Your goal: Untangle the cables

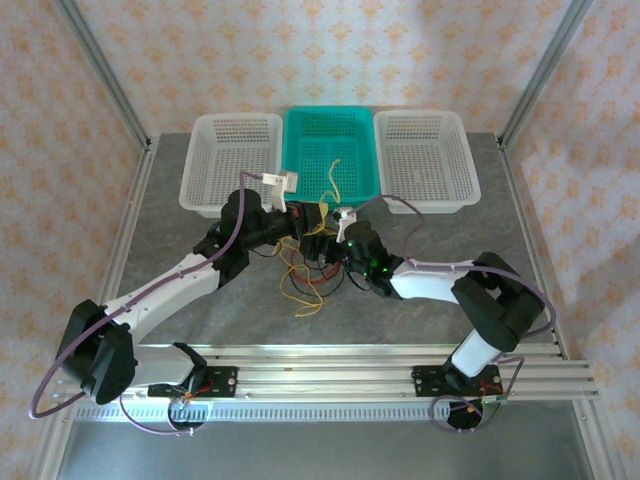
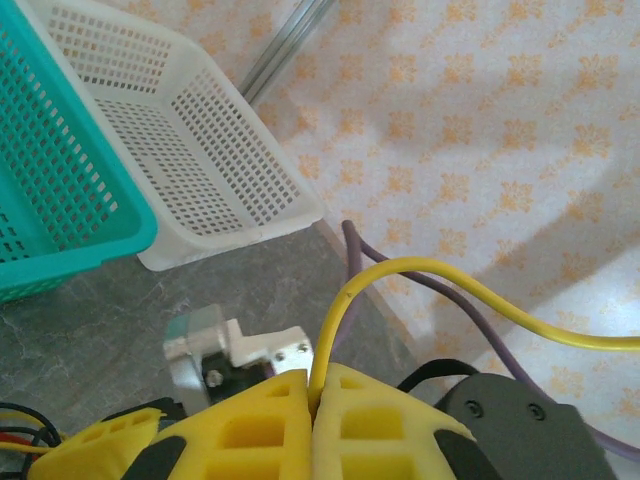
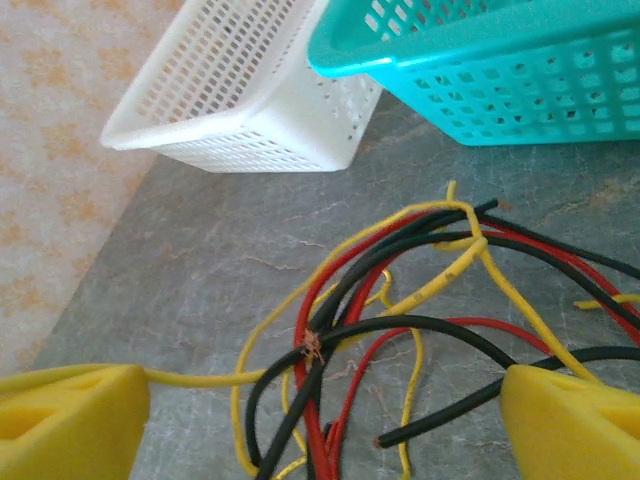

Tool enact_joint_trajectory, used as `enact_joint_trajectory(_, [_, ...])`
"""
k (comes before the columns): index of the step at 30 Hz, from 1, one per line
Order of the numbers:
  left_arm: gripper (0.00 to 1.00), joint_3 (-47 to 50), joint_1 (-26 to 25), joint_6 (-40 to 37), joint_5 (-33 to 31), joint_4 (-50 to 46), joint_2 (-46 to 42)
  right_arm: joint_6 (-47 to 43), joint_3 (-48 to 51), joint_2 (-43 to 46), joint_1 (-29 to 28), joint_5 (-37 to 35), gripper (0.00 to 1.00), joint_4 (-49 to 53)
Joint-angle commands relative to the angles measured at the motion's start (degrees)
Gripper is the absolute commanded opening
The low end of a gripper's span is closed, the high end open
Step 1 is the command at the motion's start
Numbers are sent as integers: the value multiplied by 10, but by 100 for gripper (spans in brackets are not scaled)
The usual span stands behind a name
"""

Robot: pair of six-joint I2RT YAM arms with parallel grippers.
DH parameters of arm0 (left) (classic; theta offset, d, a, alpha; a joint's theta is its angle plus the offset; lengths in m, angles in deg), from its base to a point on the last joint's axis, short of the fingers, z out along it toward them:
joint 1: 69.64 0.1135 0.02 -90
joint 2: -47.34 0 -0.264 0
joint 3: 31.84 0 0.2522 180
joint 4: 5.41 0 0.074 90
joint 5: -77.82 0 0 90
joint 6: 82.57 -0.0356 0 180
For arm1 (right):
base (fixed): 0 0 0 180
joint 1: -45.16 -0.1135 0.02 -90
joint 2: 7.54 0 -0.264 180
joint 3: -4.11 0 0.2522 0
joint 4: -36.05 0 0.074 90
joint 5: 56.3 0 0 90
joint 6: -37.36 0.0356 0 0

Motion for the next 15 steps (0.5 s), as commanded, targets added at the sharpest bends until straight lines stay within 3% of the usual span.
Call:
enact_joint_trajectory(1, [0, -20, 3, 13, 12, 20, -16, 20, -27, -24, -2, -31, 87, 7])
enact_joint_trajectory(7, [0, -22, 4, 14, 8, 14, -29, 48, -33, -44, -2, -80, 80, 45])
enact_joint_trajectory(11, [0, -31, 4, 3, -4, -16, -36, 65, -34, -42, -2, -115, 66, 75])
enact_joint_trajectory(15, [0, -65, 5, -47, -45, -118, -38, 72, -20, -28, -2, -131, 52, 84])
